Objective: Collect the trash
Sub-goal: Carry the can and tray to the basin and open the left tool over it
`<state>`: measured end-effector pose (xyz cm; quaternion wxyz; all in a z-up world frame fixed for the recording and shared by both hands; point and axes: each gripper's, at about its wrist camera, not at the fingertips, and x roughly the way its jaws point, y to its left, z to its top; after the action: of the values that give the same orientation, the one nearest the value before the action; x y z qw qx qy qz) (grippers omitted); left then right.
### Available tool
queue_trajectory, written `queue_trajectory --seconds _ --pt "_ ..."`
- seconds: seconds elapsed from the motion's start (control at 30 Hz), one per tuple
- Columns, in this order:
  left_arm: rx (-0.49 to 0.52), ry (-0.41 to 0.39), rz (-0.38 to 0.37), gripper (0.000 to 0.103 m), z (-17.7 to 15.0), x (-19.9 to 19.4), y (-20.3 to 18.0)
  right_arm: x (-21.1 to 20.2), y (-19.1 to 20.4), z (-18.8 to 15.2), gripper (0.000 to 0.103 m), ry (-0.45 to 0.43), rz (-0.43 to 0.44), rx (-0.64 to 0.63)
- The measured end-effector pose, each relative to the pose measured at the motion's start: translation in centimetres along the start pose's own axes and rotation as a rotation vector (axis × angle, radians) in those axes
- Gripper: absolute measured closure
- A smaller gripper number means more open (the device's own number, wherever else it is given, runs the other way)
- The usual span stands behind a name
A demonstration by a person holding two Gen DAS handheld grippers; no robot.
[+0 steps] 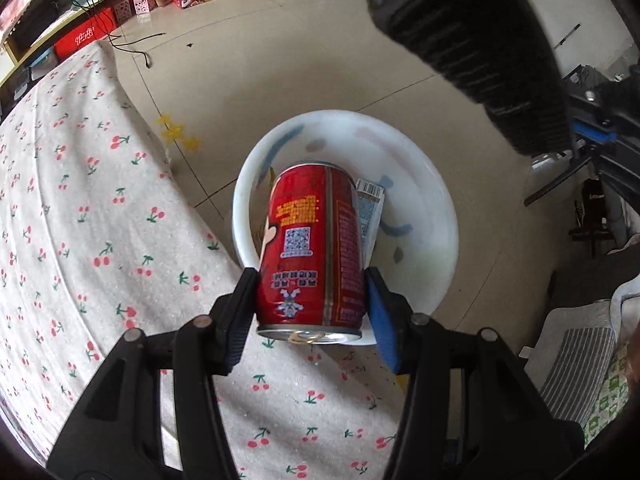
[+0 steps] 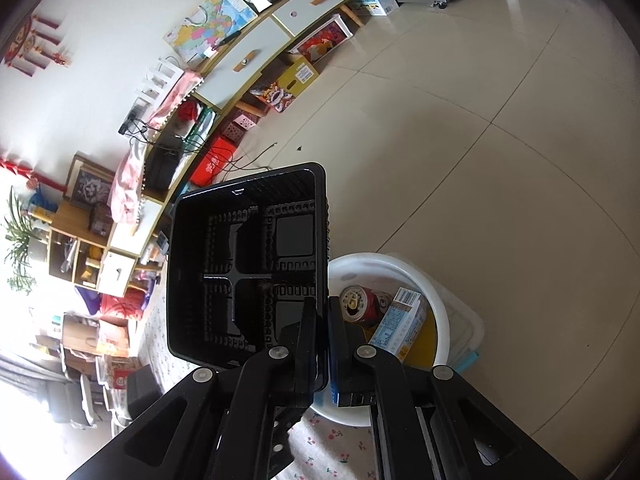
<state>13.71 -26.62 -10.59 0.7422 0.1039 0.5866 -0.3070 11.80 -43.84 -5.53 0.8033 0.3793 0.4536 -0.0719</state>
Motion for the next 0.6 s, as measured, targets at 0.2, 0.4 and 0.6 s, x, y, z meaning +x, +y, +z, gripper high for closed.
queue_trajectory --seconds 0.2,0.4,0.6 --pt "0.019 0.011 0.061 0.046 1.3 0.3 -1.1 -0.1 -0.5 0.3 0.097 0.001 0.005 0.009" --pt "0.024 -0.004 0.068 0.046 1.7 0.5 -0.6 0.1 -0.3 0.2 0.097 0.004 0.003 0.01" --pt "-0.026 -0.01 0.033 0.079 1.3 1.8 0.8 0.1 -0.2 0.3 0.097 0.004 -0.013 0.01"
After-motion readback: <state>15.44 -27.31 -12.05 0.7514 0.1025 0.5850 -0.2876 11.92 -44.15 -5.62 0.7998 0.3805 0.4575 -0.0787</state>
